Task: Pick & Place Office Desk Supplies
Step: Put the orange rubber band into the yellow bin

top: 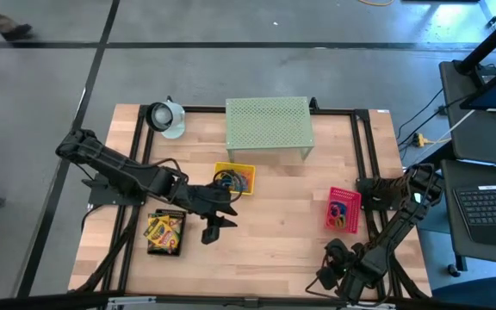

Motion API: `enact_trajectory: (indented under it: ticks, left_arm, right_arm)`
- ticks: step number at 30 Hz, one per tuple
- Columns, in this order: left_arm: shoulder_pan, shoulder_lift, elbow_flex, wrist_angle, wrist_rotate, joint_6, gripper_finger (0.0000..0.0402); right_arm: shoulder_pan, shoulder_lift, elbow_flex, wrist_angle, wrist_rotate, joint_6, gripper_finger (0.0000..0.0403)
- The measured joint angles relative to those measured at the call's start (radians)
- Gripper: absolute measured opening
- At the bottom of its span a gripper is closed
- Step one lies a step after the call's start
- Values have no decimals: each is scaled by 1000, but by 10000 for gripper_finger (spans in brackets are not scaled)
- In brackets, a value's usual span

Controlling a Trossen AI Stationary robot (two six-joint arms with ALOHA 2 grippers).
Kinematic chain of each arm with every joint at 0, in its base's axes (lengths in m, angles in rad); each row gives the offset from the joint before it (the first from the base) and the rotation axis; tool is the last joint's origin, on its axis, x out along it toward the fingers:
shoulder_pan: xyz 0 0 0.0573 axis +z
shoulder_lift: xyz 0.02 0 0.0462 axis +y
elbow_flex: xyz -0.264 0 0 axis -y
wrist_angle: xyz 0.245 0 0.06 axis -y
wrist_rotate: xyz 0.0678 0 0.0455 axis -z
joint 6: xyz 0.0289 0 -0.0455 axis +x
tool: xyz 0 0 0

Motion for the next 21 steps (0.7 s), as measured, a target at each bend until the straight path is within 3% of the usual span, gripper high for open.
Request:
enact_trajectory:
  ticks: [3, 12, 17, 21]
  left_arm:
    - [9, 0, 0, 0, 5, 0, 148]
    - [15, 0, 0, 0, 6, 16, 148]
    - [15, 0, 0, -5, 7, 15, 148]
    - [15, 0, 0, -8, 5, 17, 148]
  right_arm:
    - [0, 0, 0, -1, 2, 9, 10]
    - [0, 6, 26, -3, 15, 41, 3]
    - [-4, 10, 104, 32, 139, -1, 2]
    - [-32, 6, 165, 23, 176, -91, 1]
